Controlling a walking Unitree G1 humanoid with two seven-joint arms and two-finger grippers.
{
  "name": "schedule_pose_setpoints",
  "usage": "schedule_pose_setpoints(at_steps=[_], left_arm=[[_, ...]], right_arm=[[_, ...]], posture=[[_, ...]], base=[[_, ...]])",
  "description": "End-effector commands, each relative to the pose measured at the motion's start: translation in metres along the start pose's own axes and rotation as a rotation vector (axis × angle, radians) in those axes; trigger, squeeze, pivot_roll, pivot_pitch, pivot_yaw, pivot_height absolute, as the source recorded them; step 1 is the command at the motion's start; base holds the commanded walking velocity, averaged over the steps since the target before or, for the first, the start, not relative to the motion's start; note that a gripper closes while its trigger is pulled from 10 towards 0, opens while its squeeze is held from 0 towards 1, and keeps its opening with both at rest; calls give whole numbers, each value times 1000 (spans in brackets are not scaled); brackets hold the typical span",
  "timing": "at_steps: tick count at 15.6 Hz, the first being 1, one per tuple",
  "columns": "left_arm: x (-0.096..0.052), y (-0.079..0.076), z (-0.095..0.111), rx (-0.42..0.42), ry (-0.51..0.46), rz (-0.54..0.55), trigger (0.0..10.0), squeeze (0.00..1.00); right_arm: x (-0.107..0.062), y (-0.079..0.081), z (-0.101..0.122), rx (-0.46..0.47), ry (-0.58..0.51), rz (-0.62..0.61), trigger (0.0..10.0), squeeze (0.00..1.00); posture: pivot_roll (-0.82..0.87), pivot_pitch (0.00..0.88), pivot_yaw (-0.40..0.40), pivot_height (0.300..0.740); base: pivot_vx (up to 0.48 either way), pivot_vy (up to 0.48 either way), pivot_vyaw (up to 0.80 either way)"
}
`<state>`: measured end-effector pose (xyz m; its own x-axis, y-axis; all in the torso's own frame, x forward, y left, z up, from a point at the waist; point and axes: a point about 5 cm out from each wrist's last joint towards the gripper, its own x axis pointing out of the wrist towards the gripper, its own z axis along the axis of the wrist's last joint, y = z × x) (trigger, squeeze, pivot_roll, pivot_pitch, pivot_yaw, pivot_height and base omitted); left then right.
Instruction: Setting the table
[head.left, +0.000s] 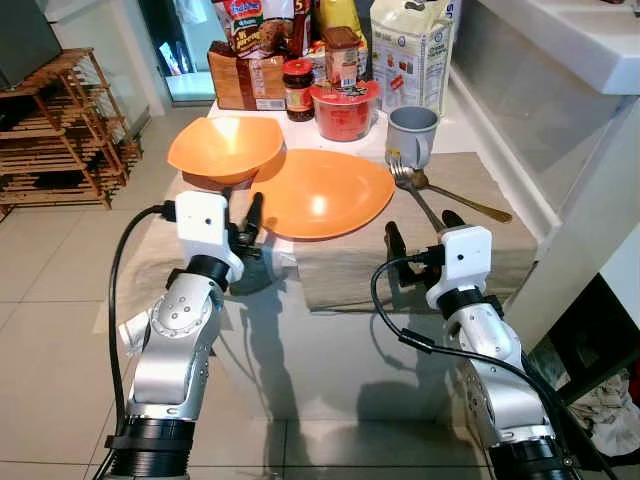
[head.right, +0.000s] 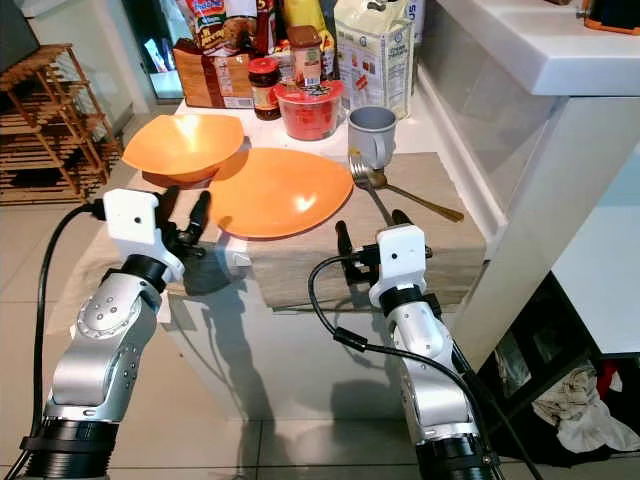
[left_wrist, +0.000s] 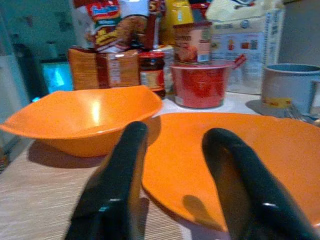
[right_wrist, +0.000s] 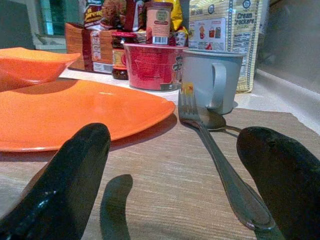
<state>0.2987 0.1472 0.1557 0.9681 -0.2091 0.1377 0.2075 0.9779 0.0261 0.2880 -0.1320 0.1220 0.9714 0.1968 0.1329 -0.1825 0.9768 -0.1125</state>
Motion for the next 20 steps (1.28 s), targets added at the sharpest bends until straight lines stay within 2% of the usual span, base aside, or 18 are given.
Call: schedule_pose_setpoints(at_steps=[1,5,12,13,16,20], left_arm=[[-2,-2,0,6,3,-20,0,0],[-1,3,0,21,10,13,0,0],[0,3,-4,31,43,-3,0,0],[4,1,-4,44,50,-29,10000,0],[12,4,3,39,39,-27,10000,0],[12,3,6,18,25,-33,10000,0]], right_arm=[[5,1,3,-7,2,1,10000,0],[5,1,3,-9,2,3,10000,0],[7,-1,20,5,-40,2,10000,0],[5,-1,19,9,-36,5,10000,0],[2,0,19,11,-34,6,10000,0],[-1,0,17,8,-22,-3,10000,0]], posture=[[-83,0,86,740],[-82,0,85,740],[-89,0,91,740],[-92,0,95,740],[-94,0,97,740],[-102,0,102,740]], base=[[0,0,0],[0,0,0],[0,0,0],[0,0,0],[0,0,0],[0,0,0]])
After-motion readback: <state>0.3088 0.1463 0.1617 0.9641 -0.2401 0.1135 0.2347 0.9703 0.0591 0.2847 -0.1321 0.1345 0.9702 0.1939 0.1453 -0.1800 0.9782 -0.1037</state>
